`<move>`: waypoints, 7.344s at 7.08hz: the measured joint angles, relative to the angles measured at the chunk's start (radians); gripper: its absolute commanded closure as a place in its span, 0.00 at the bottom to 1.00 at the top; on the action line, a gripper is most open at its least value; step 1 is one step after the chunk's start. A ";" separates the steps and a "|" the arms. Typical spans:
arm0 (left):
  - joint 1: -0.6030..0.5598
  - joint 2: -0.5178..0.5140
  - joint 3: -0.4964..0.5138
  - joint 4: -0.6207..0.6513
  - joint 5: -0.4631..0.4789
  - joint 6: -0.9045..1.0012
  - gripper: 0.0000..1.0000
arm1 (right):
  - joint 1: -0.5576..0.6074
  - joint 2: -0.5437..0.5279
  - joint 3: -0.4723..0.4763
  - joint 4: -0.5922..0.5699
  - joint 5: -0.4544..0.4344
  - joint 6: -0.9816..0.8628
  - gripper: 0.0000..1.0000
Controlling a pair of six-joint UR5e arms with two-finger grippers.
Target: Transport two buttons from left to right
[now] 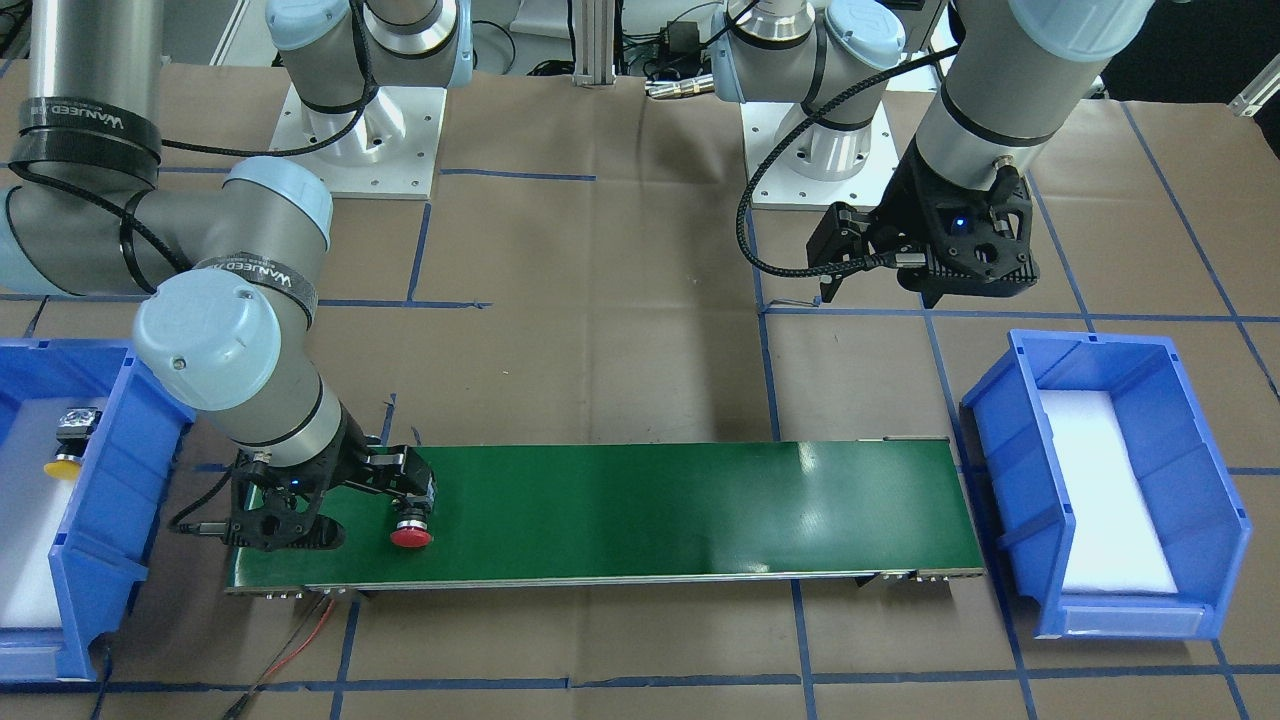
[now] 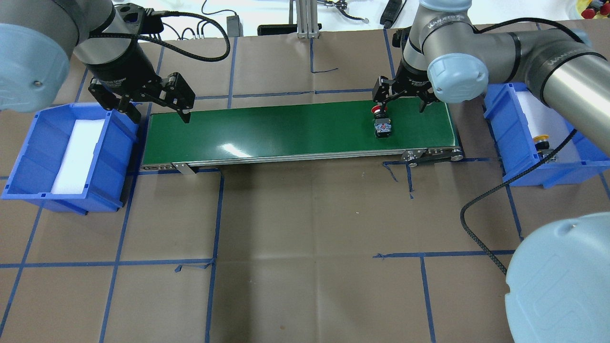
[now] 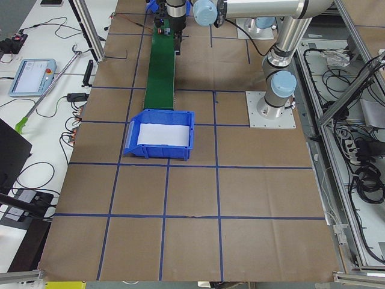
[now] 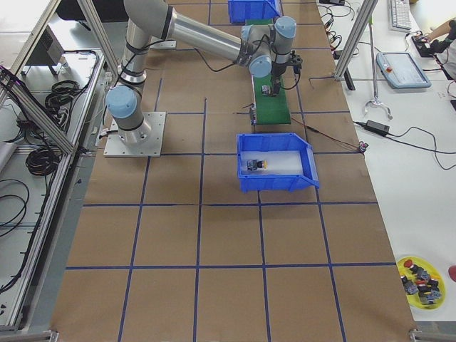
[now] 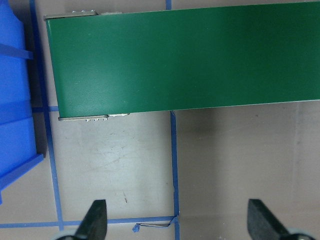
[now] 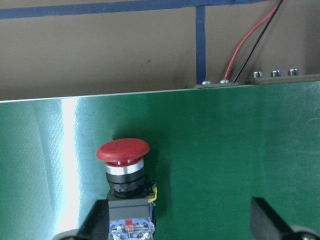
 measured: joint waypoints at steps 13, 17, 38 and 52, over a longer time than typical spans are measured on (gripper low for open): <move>0.000 0.001 0.001 0.000 0.000 0.000 0.00 | -0.183 -0.150 -0.069 0.141 -0.066 -0.213 0.94; 0.000 0.001 0.001 0.000 0.000 0.000 0.00 | -0.488 -0.131 -0.191 0.262 -0.057 -0.511 0.97; 0.000 0.001 0.001 0.000 0.000 0.000 0.00 | -0.465 -0.182 -0.141 0.290 0.018 -0.502 0.00; 0.000 0.002 0.001 0.000 0.000 -0.008 0.00 | 0.000 -0.503 0.128 0.260 -0.017 0.036 0.00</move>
